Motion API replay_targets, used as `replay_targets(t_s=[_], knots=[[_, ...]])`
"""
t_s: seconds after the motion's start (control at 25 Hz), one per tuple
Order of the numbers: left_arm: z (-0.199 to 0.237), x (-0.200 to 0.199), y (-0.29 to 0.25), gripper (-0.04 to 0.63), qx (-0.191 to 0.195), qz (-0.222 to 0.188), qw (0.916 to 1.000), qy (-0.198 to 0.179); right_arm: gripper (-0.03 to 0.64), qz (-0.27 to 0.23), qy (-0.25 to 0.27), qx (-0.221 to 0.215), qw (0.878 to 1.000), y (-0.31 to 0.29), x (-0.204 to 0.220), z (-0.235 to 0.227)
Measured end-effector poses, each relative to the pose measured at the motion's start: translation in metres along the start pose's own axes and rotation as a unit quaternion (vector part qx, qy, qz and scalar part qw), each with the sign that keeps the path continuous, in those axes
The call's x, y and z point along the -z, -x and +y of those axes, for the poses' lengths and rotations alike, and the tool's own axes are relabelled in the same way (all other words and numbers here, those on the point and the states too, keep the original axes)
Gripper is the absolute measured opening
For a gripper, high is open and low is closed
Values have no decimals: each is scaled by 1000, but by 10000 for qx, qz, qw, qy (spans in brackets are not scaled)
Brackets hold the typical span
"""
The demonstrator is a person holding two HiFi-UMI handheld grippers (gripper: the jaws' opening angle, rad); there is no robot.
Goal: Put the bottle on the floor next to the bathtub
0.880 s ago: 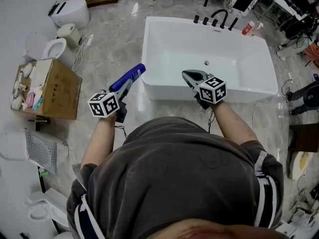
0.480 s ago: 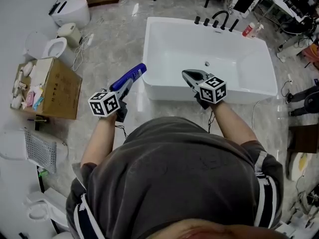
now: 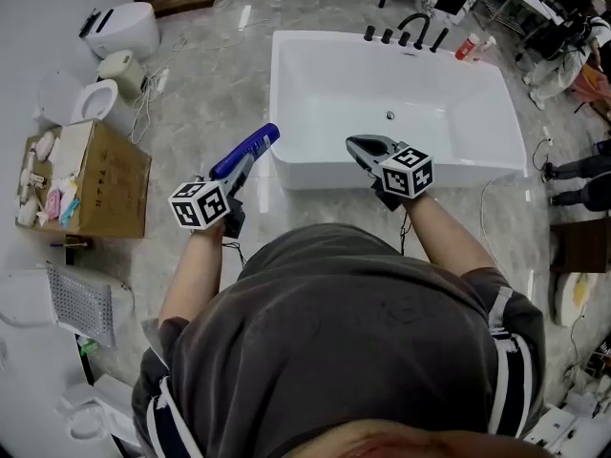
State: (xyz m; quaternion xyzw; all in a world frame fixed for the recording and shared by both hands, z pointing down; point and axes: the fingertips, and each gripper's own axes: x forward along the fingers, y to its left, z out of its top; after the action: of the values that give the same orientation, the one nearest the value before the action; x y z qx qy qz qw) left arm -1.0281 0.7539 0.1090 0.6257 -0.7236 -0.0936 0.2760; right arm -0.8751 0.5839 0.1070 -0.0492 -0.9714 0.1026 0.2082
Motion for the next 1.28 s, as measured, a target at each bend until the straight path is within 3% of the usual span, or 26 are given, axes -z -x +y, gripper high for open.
replay_targets(t_s=[0.32, 0.6, 0.76, 0.88, 0.96, 1.04, 1.12, 1.28], knots=[[35, 2, -4, 137, 416, 312, 9985, -165, -8, 37, -297, 282, 9992, -13, 5, 30], [-6, 18, -52, 137, 527, 517, 9970, -237, -8, -69, -431, 280, 9987, 27, 21, -8], [-73, 42, -111, 137, 468, 612, 9956, -538, -8, -302, -378, 145, 9987, 91, 49, -69], [-143, 73, -175, 137, 310, 445, 9970, -556, -8, -497, -284, -77, 9983, 161, 87, -135], [-196, 96, -224, 137, 170, 175, 9994, -228, -8, -508, -282, -223, 9981, 214, 116, -185], [-254, 126, -267, 137, 126, -104, 9989, 447, -8, -320, -367, -281, 9984, 274, 146, -232], [-311, 154, -297, 137, 109, -130, 9957, 907, -8, -84, -474, -268, 9985, 337, 172, -271], [-410, 175, -336, 137, 21, -60, 9936, 1131, -8, 41, -754, -205, 9969, 440, 198, -328]])
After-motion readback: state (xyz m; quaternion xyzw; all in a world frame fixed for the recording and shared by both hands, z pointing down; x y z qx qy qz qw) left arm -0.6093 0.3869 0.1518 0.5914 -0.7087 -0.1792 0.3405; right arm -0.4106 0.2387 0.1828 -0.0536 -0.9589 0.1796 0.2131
